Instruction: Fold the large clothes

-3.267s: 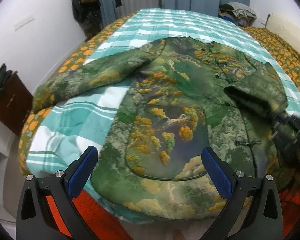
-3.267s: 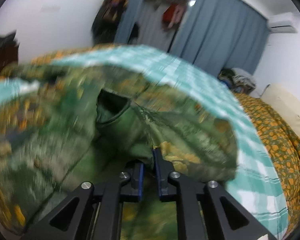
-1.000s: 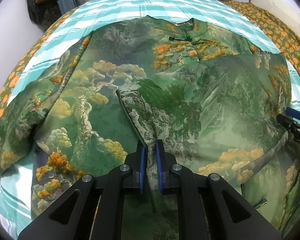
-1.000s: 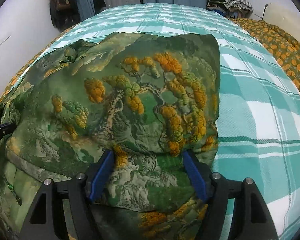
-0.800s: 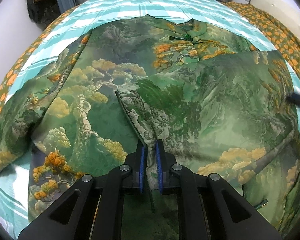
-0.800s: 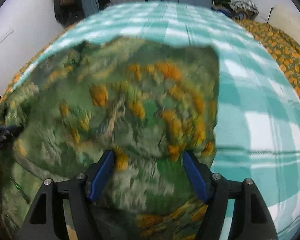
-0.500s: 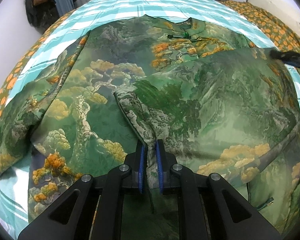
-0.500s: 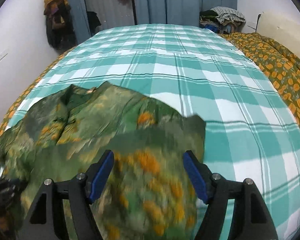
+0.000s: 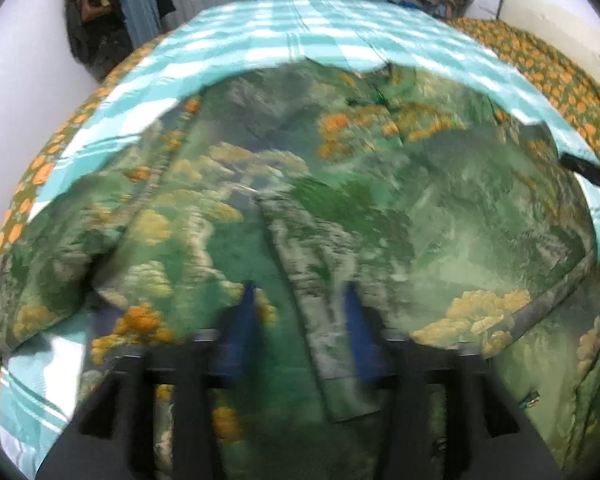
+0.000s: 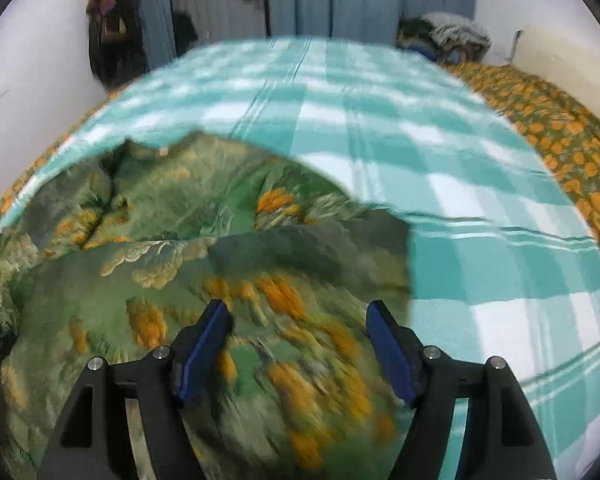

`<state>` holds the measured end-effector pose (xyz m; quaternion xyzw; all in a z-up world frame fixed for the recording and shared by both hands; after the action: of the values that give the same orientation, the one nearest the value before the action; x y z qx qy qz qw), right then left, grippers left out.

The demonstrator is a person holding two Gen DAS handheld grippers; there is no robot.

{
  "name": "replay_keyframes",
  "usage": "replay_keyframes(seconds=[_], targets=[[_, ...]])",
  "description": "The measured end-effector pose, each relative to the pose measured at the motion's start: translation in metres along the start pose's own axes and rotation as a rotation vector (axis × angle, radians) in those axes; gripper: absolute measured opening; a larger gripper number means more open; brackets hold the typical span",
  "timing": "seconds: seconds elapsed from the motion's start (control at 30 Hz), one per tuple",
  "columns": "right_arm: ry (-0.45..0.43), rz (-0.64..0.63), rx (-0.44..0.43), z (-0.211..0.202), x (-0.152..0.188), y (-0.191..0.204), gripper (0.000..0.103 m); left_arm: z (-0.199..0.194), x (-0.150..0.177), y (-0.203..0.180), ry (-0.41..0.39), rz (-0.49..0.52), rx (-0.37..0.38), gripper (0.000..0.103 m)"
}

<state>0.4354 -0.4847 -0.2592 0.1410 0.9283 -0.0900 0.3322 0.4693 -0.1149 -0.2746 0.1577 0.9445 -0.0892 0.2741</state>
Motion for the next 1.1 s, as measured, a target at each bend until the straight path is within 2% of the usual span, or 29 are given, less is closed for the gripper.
replay_keyframes(seconds=[0.1, 0.17, 0.3, 0.4, 0.43, 0.53, 0.67, 0.83, 1.1], targets=[[-0.036, 0.064, 0.052, -0.018, 0.01, -0.042, 0.074, -0.011, -0.007, 0.021, -0.063, -0.012, -0.063, 0.08], [-0.037, 0.103, 0.118, -0.018, 0.018, -0.074, 0.077, -0.006, -0.012, 0.04, -0.077, -0.039, -0.115, 0.083], [0.079, 0.205, 0.248, 0.014, 0.048, -0.135, 0.078, 0.024, -0.017, 0.078, -0.047, -0.101, -0.203, 0.086], [0.147, 0.277, 0.297, 0.035, 0.072, -0.163, 0.078, 0.042, -0.011, 0.09, -0.03, -0.114, -0.2, 0.103], [0.158, 0.297, 0.294, 0.041, 0.08, -0.168, 0.078, 0.046, -0.008, 0.091, -0.031, -0.118, -0.198, 0.103], [0.152, 0.301, 0.288, 0.048, 0.089, -0.171, 0.083, 0.05, -0.002, 0.096, -0.04, -0.137, -0.171, 0.102], [0.159, 0.28, 0.312, 0.052, 0.091, -0.167, 0.083, 0.049, 0.0, 0.099, -0.052, -0.156, -0.142, 0.102], [0.155, 0.3, 0.291, 0.051, 0.092, -0.167, 0.084, 0.053, 0.003, 0.107, -0.039, -0.222, -0.049, 0.102], [0.155, 0.296, 0.296, 0.051, 0.092, -0.167, 0.084, 0.054, 0.003, 0.107, -0.049, -0.222, -0.05, 0.102]])
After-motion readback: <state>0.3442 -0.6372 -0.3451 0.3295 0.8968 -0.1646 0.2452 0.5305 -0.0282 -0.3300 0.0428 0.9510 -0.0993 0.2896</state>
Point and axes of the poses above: each gripper's, at about its wrist camera, not at the fingertips, and z roughly the way its jaws point, y to its left, x to its underside, the point moved 5 cm from there along z, roughly the way its jaws point, and after that the axes turned 9 degrees about x, right-handed, at the moved point
